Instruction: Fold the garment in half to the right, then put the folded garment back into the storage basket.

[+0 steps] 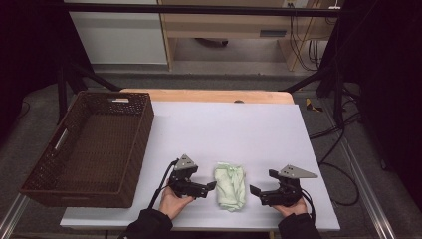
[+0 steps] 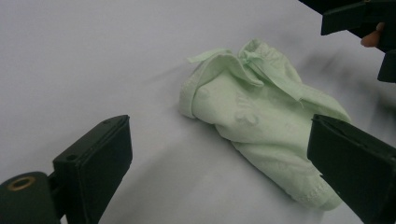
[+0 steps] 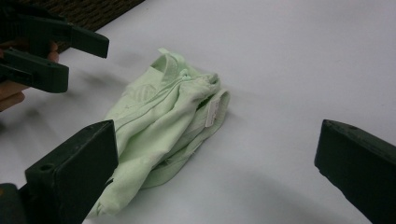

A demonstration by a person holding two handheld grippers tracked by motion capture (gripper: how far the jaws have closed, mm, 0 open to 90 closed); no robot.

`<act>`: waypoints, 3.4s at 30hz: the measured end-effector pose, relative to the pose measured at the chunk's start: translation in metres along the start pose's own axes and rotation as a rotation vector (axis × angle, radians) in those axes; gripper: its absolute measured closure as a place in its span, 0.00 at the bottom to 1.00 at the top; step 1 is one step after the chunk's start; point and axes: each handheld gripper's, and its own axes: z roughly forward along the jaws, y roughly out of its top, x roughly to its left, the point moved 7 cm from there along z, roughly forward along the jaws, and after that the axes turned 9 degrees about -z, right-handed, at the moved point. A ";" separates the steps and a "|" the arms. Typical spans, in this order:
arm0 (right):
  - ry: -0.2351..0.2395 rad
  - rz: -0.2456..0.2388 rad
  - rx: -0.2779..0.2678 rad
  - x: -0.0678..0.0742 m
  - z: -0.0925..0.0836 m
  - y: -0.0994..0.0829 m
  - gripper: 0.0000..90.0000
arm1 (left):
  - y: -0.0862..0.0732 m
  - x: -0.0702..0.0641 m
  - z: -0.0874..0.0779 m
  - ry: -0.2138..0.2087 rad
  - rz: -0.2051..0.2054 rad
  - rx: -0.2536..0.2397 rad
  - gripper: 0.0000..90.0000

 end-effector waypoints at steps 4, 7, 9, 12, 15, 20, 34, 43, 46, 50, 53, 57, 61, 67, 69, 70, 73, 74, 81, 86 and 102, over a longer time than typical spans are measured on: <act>-0.007 0.007 -0.006 -0.003 -0.003 0.000 0.00 | -0.001 -0.002 0.003 -0.003 0.007 0.009 0.07; -0.012 0.007 -0.013 -0.005 -0.005 0.000 0.00 | -0.002 -0.003 0.005 -0.005 0.007 0.016 0.07; -0.014 0.012 -0.012 -0.005 -0.005 -0.001 0.00 | -0.003 -0.005 0.007 -0.008 0.003 0.020 0.07; -0.015 0.010 -0.011 -0.006 -0.005 -0.001 0.00 | -0.003 -0.007 0.010 -0.017 -0.004 0.030 0.07; -0.015 0.014 -0.013 -0.006 -0.005 -0.001 0.00 | -0.004 -0.009 0.012 -0.014 -0.003 0.034 0.07; -0.014 0.012 -0.010 -0.006 -0.006 -0.001 0.00 | -0.005 -0.010 0.016 0.005 -0.015 0.044 0.09; -0.012 0.011 -0.002 -0.006 -0.006 -0.002 0.00 | -0.008 -0.010 0.024 0.011 -0.084 0.076 0.22; -0.013 0.012 -0.002 -0.006 -0.006 -0.002 0.00 | -0.010 -0.020 0.032 -0.014 -0.095 0.103 0.37; -0.013 0.013 -0.003 -0.006 -0.006 -0.002 0.00 | -0.010 -0.024 0.034 -0.017 -0.093 0.109 0.41; -0.012 0.013 -0.002 -0.006 -0.006 -0.002 0.00 | -0.011 -0.027 0.037 -0.018 -0.096 0.110 0.45; -0.012 0.014 -0.003 -0.006 -0.005 -0.002 0.00 | -0.012 -0.029 0.041 -0.006 -0.100 0.115 0.46; -0.011 0.014 -0.002 -0.005 -0.006 -0.002 0.00 | -0.014 -0.031 0.046 0.012 -0.106 0.115 0.51; -0.011 0.014 -0.005 -0.006 -0.006 -0.002 0.00 | -0.014 -0.031 0.047 0.040 -0.110 0.099 0.56; -0.011 0.014 -0.003 -0.005 -0.005 -0.002 0.00 | -0.015 -0.034 0.048 0.061 -0.107 0.097 0.66; -0.011 0.015 -0.003 -0.005 -0.005 -0.002 0.00 | -0.015 -0.036 0.048 0.070 -0.102 0.099 0.69; -0.012 0.015 -0.004 -0.005 -0.006 -0.002 0.00 | -0.015 -0.036 0.049 0.075 -0.101 0.098 0.70; -0.011 0.016 -0.004 -0.005 -0.005 -0.002 0.00 | -0.016 -0.037 0.050 0.092 -0.101 0.092 0.75; -0.011 0.015 -0.003 -0.005 -0.005 -0.002 0.00 | -0.016 -0.037 0.050 0.100 -0.100 0.090 0.76; -0.013 0.015 -0.004 -0.005 -0.006 -0.002 0.00 | -0.016 -0.039 0.050 0.112 -0.102 0.074 0.85; -0.015 0.013 -0.003 -0.006 -0.005 -0.002 0.00 | -0.017 -0.038 0.050 0.102 -0.108 0.066 0.89; -0.020 0.010 -0.008 -0.006 -0.006 -0.002 0.00 | -0.011 -0.041 0.045 0.050 -0.092 0.043 0.92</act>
